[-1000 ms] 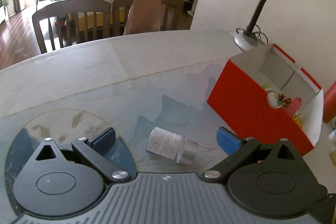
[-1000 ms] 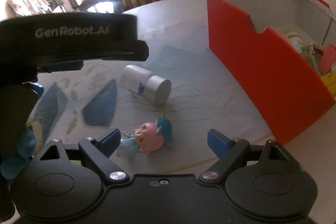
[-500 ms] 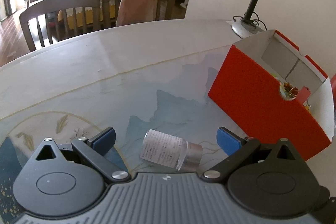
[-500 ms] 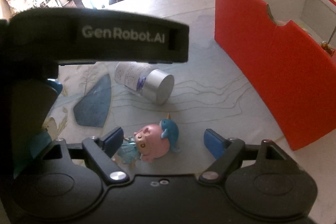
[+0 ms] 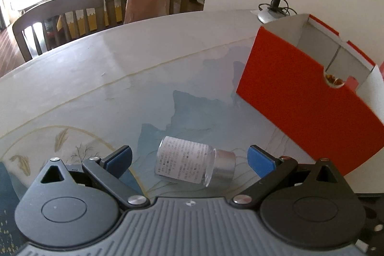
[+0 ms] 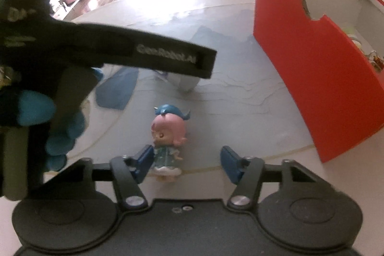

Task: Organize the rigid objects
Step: 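Grasp glass jar with left tool while right tool grasps pink-haired doll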

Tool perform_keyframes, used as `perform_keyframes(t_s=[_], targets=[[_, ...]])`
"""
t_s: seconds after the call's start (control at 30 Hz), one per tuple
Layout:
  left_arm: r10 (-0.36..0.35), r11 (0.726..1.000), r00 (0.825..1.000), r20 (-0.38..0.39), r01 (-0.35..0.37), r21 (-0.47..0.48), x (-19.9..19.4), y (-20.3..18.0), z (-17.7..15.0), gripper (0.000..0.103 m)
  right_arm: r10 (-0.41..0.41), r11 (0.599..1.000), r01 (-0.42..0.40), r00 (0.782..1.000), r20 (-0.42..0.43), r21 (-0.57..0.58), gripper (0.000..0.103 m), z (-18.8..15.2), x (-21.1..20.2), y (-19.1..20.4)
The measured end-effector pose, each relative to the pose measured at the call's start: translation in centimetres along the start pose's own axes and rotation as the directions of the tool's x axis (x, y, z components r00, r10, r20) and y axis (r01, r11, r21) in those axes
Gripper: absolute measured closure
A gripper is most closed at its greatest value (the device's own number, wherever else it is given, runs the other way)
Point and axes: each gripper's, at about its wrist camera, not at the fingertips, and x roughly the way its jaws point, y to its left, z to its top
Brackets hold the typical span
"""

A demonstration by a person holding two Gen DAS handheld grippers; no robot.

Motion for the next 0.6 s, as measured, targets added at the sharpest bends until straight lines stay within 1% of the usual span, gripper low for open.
perform_keyframes(t_s=[0.03,0.1,0.13,0.17,0.2,0.27,0.33,0.37,0.47,0.6], targets=[[0.007,1.0,1.0,0.001,-0.007,0.001,0.2,0.0,-0.1,0.001,0.004,1.0,-0.004,1.0,0.001,-0.015,0.052,0.2,0.1,0.4],[0.021,1.0,1.0,0.008,-0.021,-0.003,0.4,0.0,-0.3,0.001,0.01,0.999,-0.01,1.0,0.007,-0.047,0.06,0.1,0.2,0.8],[0.029,1.0,0.999,0.013,-0.029,-0.004,0.3,0.1,-0.4,0.006,0.013,0.997,-0.012,1.0,0.012,-0.072,0.062,0.0,0.2,1.2],[0.028,1.0,0.999,0.015,-0.028,-0.005,0.3,0.2,-0.4,0.011,0.011,0.996,-0.009,1.0,0.016,-0.091,0.065,-0.1,0.2,1.1],[0.02,1.0,1.0,0.018,-0.02,-0.008,0.3,0.2,-0.5,0.014,0.005,0.994,-0.002,1.0,0.02,-0.113,0.067,-0.2,0.2,1.3],[0.028,1.0,0.999,0.018,-0.028,-0.006,0.2,0.2,-0.4,0.028,0.004,0.991,0.0,1.0,0.027,-0.134,0.07,-0.4,0.3,1.5],[0.03,1.0,0.999,0.014,-0.03,-0.003,0.3,0.1,-0.5,0.035,0.004,0.991,0.0,1.0,0.031,-0.136,0.075,-0.1,0.2,1.7],[0.029,1.0,0.999,0.015,-0.029,-0.004,0.2,0.2,-0.5,0.035,0.004,0.991,0.001,0.999,0.034,-0.137,0.077,-0.1,0.2,1.7],[0.033,0.999,0.999,0.012,-0.033,-0.008,0.2,0.2,-0.6,0.035,0.004,0.992,0.002,0.999,0.048,-0.125,0.08,-0.2,-0.1,1.3],[0.041,0.999,0.999,0.011,-0.041,-0.026,-0.3,0.3,-0.7,0.035,0.012,0.999,-0.008,0.998,0.06,-0.053,0.08,-0.3,-1.1,0.0]])
